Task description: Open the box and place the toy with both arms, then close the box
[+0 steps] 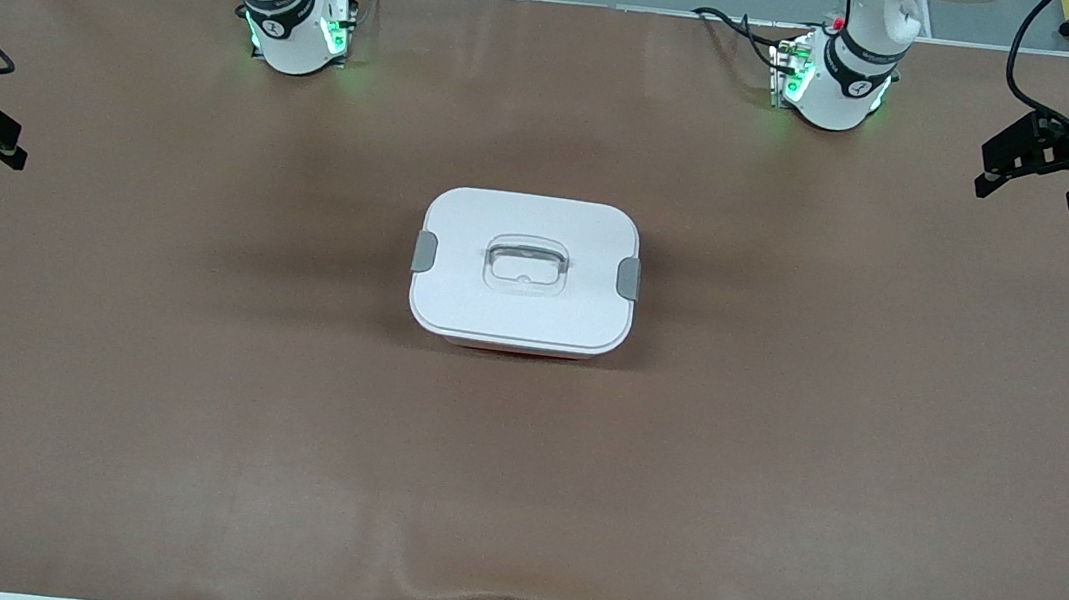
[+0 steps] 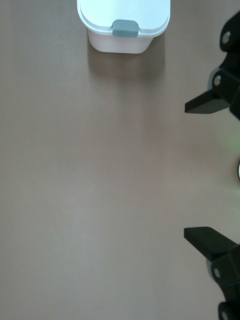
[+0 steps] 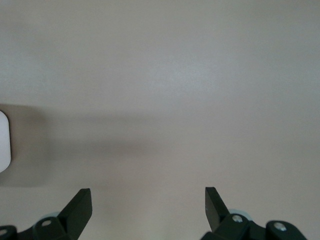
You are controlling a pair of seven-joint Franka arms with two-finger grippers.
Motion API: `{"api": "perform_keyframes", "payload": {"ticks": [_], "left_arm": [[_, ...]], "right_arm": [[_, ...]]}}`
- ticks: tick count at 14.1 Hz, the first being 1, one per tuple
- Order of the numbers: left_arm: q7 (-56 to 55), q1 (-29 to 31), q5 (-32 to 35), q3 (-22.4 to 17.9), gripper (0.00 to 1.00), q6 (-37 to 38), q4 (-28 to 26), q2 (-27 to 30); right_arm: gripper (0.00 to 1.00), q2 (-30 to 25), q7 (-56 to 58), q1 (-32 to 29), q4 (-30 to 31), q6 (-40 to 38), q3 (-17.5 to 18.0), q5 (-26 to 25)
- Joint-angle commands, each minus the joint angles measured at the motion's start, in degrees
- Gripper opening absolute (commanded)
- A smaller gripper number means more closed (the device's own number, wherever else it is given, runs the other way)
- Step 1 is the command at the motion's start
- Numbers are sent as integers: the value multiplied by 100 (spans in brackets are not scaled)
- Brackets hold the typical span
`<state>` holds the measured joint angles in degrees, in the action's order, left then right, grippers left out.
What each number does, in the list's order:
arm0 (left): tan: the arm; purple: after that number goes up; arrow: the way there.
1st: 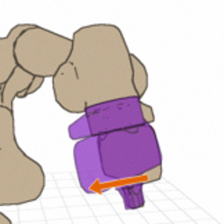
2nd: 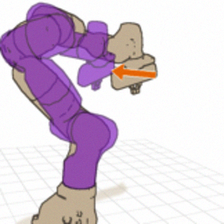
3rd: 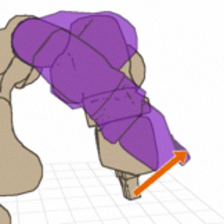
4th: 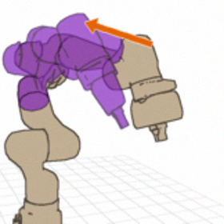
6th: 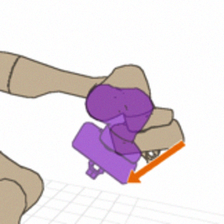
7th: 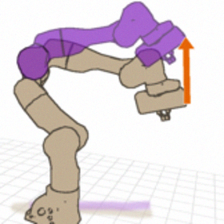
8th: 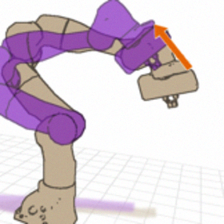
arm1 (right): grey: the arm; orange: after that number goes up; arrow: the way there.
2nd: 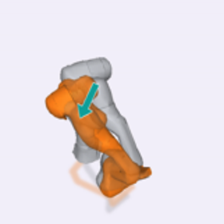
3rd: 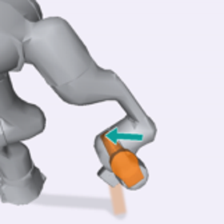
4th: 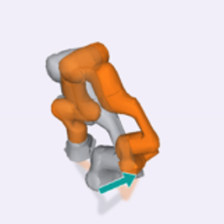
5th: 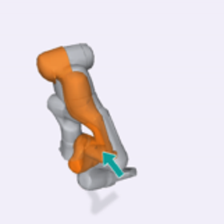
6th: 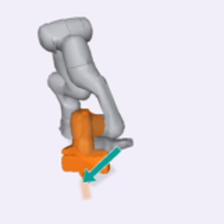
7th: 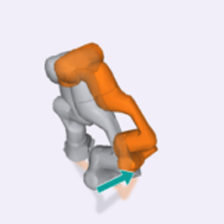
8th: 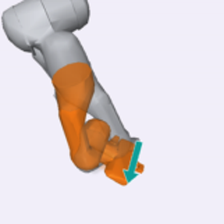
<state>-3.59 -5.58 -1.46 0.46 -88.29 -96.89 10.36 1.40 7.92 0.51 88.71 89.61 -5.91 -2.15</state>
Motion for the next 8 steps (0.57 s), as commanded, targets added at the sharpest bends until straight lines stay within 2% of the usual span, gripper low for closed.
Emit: {"api": "perform_keyframes", "payload": {"ticks": [1, 5, 7, 8], "left_arm": [[87, 83, -30, -11, 100, 22, 275, -157], [87, 171, -21, -20, 100, 49, 381, -237], [61, 162, -30, -20, 100, 49, 381, -245], [26, 162, -30, -20, 100, 49, 381, -245]], "right_arm": [[100, 45, 34, -33, -74, -66, 10, 82], [100, 45, 34, -33, -73, -225, 10, 144], [100, 45, 51, -60, -73, -216, -7, 486], [100, 53, 51, -60, -65, -207, -7, 496]]}}
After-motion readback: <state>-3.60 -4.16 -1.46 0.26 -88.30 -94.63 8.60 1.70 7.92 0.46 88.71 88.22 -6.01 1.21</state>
